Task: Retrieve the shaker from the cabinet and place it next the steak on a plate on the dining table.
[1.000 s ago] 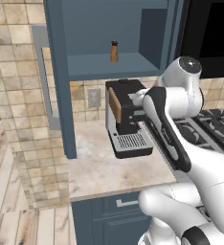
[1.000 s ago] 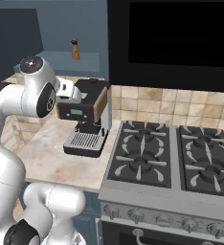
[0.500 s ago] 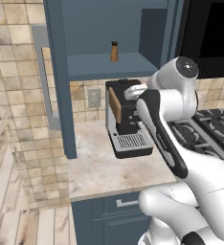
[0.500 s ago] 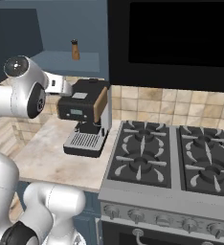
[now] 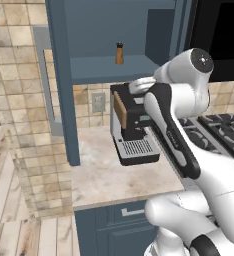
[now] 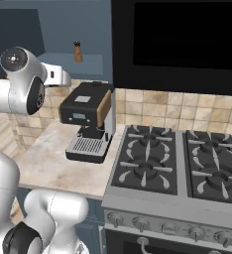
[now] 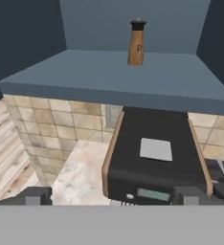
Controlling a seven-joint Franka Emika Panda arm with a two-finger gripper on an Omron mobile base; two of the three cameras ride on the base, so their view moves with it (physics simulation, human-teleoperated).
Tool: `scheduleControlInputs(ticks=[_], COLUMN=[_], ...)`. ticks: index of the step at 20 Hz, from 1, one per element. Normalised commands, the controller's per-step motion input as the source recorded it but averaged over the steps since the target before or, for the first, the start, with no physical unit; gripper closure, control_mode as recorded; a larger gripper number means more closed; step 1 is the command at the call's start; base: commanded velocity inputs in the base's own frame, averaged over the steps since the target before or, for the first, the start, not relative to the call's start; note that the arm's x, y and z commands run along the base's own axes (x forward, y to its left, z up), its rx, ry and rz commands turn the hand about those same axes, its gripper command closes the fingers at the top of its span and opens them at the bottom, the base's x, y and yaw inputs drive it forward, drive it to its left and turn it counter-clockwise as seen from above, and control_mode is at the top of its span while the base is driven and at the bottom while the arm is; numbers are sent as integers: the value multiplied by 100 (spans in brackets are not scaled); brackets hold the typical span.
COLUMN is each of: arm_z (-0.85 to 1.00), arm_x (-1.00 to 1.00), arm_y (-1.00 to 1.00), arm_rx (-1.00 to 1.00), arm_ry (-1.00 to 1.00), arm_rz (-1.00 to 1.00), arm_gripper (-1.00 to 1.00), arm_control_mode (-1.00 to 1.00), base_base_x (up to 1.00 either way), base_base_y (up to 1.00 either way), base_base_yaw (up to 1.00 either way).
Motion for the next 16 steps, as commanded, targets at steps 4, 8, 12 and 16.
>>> scheduleControlInputs(ticks=[4, 8, 12, 16], arm_z=[16, 9, 4, 3], arm_x=[23, 29, 31, 25], arm_y=[30, 24, 9, 0], arm_rx=[0, -1, -7, -4], arm_ry=[1, 3, 2, 0], arm_rz=[0, -1, -4, -6], arm_gripper=[-100, -100, -100, -100], arm_control_mode=[-100, -100, -100, -100], base_base_x=[0, 0, 0, 0], base_base_y=[0, 0, 0, 0], base_base_yaw=[0, 0, 0, 0])
